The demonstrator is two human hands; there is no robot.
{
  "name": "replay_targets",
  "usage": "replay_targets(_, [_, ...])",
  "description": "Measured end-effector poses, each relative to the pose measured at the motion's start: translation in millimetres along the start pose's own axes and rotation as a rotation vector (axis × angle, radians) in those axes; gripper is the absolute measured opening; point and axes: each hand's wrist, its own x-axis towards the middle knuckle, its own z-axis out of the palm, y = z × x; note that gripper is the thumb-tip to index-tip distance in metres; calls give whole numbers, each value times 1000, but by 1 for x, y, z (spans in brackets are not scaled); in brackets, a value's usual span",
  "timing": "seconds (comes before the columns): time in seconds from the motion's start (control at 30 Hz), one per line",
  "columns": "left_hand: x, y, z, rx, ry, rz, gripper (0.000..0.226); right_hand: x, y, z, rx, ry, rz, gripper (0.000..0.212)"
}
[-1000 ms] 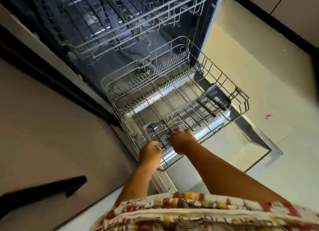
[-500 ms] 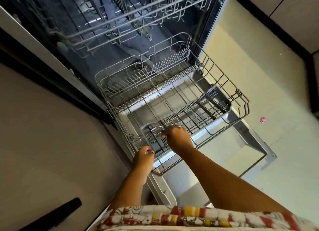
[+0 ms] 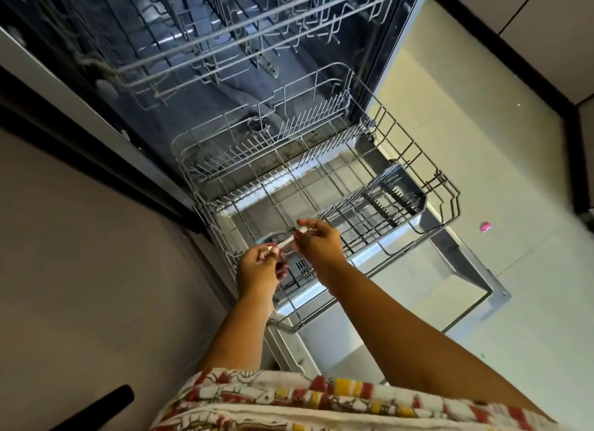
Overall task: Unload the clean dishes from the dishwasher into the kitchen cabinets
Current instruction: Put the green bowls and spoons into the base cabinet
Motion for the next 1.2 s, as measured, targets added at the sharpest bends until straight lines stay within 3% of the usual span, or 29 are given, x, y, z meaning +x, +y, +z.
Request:
replay_targets(0.13, [6,-1,-1,-230,73,-16,5,-1,5,-11,-17,-181,141,17])
replay_targets(0.23, [8,-5,1,-170,60,-62,12,-1,5,-15,-408,-385,160,4])
replay_targets(0.4, [21,-12,2,-107,96,-86,20,24,13,-11,-1123,-354,-250,19])
replay_targets(0.6, [24,-15,-6,-57,93,-155,27,29,25,-4,-1640,-392,-423,34])
replay_targets(0.97, [22,-26,-11,-12,86,-199,23,39,27,-6,-1800,-444,-452,36])
replay_targets(1.2, [13,-19,-11,-104,112,-161,23,42,15,-5,-1444,-362,-434,26])
